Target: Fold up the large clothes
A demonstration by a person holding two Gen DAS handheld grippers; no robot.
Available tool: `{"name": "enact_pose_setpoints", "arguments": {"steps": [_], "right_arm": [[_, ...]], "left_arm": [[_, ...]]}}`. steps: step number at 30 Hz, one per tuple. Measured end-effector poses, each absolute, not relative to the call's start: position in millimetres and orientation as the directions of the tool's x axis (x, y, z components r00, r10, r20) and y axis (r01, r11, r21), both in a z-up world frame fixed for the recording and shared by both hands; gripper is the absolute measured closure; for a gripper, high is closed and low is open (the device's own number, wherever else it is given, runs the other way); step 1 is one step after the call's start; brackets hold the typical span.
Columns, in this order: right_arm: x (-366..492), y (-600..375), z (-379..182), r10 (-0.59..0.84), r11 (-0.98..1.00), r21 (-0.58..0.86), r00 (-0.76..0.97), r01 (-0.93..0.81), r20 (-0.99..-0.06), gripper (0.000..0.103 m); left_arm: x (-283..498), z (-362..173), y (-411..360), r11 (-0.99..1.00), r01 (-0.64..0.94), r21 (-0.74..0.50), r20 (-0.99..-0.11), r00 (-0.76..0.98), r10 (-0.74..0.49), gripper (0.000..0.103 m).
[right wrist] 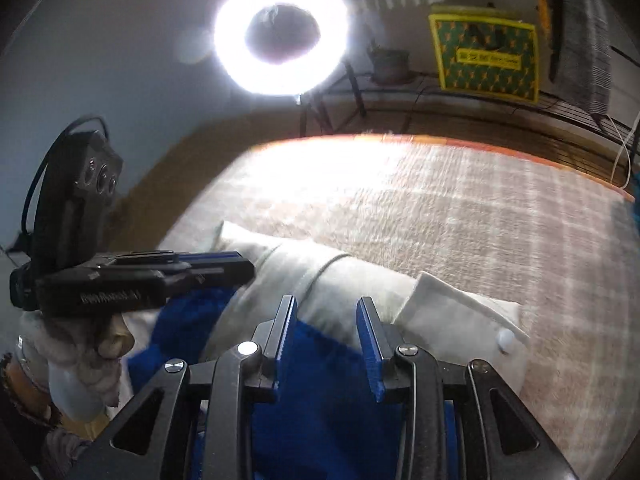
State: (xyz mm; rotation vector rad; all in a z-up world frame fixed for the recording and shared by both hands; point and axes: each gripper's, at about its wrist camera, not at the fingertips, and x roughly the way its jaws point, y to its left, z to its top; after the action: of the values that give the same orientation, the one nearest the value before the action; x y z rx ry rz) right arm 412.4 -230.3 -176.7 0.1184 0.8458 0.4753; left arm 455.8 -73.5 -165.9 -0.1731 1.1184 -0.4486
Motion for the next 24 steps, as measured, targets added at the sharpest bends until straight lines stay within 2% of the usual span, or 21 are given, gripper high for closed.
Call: {"name": "enact_pose_setpoints", "arguments": {"steps": [4,8,12,15,17,20,24], "right_arm": [[430.1,-226.9,-206.4,0.431,0.893,0.289,0.475,-0.345,-0.767,0.077],[427.4,-212.5,-218.0,0.352,0.919,0.200,0.474,-0.341,-0.807,0.077],[413.0,-238.9,-186.2,0.421,0.904,0.301,0.507,-0.304,-0.752,0.075],[374.0,-276.0,-156.7,0.490,0.871,0.389,0.555,-0.299,-0.672,0.067],[347.3,-299.7,-148.0,0.531,0.844,0.451,0.573,-0.290,-0.625,0.059],[306.8,-330.0,-155.3,0.576,0.804,0.528,0.581,-0.275,-0.575,0.055],[265.1,-343.2,-189.1,0.580,0.800,0.548,0.547,-0.244,-0.603,0.052]], "left_arm": [[457.4,-194.8,-64.4,0.881,0.225,-0.416,-0.825,0.314,-0.470,0.081],[452.2,-193.8,-72.3,0.891,0.270,-0.365,-0.826,0.348,-0.444,0.081],[440.3,-166.2,-56.7,0.892,0.250,-0.377,-0.810,0.379,-0.448,0.081],[415.1,-136.5,-43.6,0.880,0.279,-0.384,-0.772,0.425,-0.472,0.081],[397.8,-125.4,-47.0,0.858,0.315,-0.405,-0.752,0.418,-0.509,0.081],[379.3,-121.4,-64.1,0.831,0.357,-0.427,-0.745,0.382,-0.547,0.081],[369.3,-121.7,-89.6,0.823,0.401,-0.403,-0.761,0.354,-0.544,0.081]]}}
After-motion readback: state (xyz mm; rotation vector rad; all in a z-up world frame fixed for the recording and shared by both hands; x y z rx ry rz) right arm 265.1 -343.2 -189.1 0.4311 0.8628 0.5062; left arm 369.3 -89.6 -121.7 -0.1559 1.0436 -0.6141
